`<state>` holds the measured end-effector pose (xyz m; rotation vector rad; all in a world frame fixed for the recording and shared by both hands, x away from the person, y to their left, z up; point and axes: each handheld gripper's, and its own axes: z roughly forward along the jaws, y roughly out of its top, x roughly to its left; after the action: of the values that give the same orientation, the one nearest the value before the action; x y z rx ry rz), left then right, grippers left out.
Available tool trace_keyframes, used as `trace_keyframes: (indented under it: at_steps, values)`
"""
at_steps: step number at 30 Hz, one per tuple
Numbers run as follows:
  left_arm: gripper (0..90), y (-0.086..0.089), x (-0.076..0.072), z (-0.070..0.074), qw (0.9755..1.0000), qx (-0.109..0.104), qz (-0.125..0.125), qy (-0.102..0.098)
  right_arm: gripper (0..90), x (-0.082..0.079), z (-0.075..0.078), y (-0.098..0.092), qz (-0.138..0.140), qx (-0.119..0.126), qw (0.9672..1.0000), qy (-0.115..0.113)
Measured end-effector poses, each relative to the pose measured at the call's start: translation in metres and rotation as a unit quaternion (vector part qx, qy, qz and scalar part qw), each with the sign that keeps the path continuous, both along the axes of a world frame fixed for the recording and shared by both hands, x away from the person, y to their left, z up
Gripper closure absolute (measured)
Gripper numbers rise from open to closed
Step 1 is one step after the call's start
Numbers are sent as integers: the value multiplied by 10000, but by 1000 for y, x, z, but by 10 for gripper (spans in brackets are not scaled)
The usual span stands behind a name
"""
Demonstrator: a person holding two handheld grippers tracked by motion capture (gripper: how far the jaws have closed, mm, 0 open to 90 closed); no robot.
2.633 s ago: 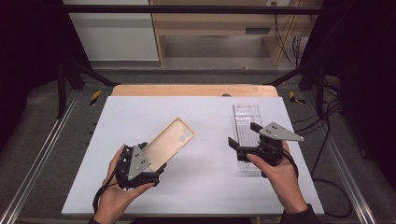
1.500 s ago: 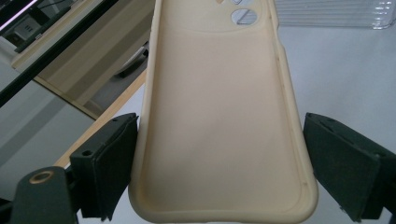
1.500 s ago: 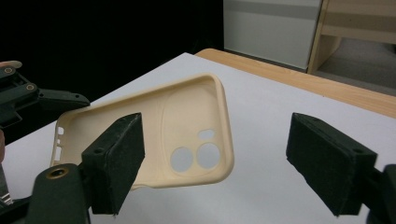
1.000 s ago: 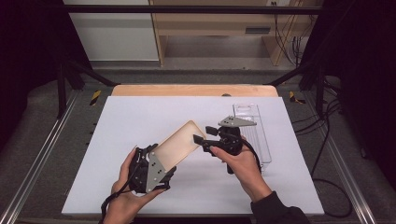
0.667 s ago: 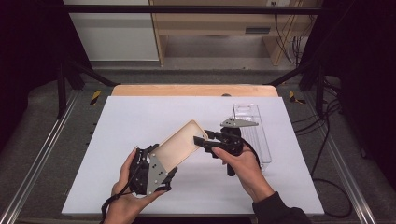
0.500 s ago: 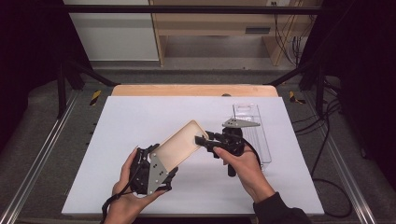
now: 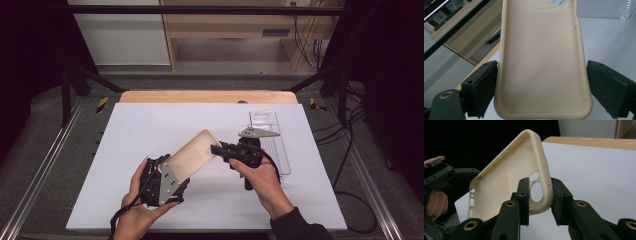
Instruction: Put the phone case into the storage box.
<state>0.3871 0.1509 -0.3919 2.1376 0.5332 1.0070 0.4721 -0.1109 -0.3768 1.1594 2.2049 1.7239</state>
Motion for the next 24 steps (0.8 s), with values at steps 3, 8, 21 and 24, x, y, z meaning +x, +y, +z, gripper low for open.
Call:
trace_keyframes:
  at_steps: [3,8,21,24]
  values:
    - [120,2,3,-4,10000,-14,44,88,739,-1,1,1,8,34,10000,19]
    - [119,4,8,-12,9996,-76,119,249,787,-4,4,4,82,116,9999,40]
    - [136,3,16,-17,9965,-594,143,565,796,-9,18,14,47,-367,9985,-397]
    - [94,0,16,-14,9952,-781,92,576,796,-7,22,13,14,-572,9971,-504]
